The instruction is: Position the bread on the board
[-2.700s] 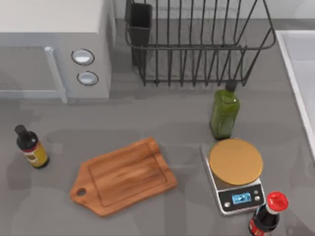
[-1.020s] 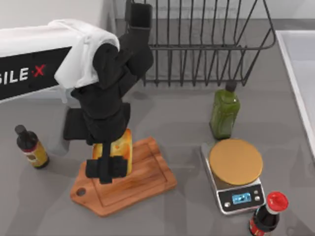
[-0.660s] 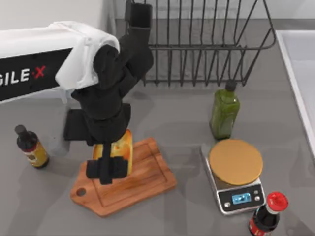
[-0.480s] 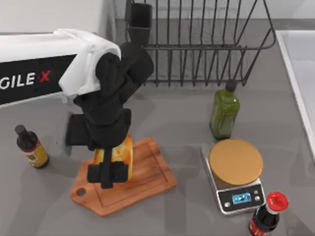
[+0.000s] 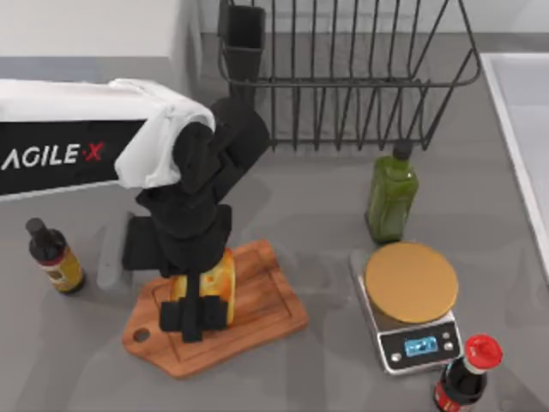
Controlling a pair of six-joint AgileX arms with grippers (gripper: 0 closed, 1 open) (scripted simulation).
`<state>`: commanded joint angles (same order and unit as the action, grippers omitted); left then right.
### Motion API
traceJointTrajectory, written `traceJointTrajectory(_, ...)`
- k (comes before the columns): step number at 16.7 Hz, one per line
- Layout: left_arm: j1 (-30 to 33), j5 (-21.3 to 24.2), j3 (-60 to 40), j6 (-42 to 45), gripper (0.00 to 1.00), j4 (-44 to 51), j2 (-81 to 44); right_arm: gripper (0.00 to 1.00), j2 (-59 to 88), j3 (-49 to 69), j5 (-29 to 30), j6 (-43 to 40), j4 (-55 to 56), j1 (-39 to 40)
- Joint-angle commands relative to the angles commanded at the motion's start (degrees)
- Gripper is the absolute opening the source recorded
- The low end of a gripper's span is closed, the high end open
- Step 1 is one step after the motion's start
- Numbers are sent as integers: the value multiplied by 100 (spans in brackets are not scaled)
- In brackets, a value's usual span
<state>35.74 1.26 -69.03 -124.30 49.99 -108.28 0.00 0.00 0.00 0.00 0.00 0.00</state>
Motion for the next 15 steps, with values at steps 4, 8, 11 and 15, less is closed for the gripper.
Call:
traceJointTrajectory(4,0,2,23,-1,0,-12,-24,100,0,0,0,0,0,0)
traceJointTrajectory(8,0,2,23,-1,30,-12,-24,100,0,0,0,0,0,0)
traceJointTrajectory(11,0,2,23,-1,53,-12,-24,100,0,0,0,0,0,0)
traceJointTrajectory(15,0,2,23,-1,83,-12,-24,100,0,0,0,0,0,0)
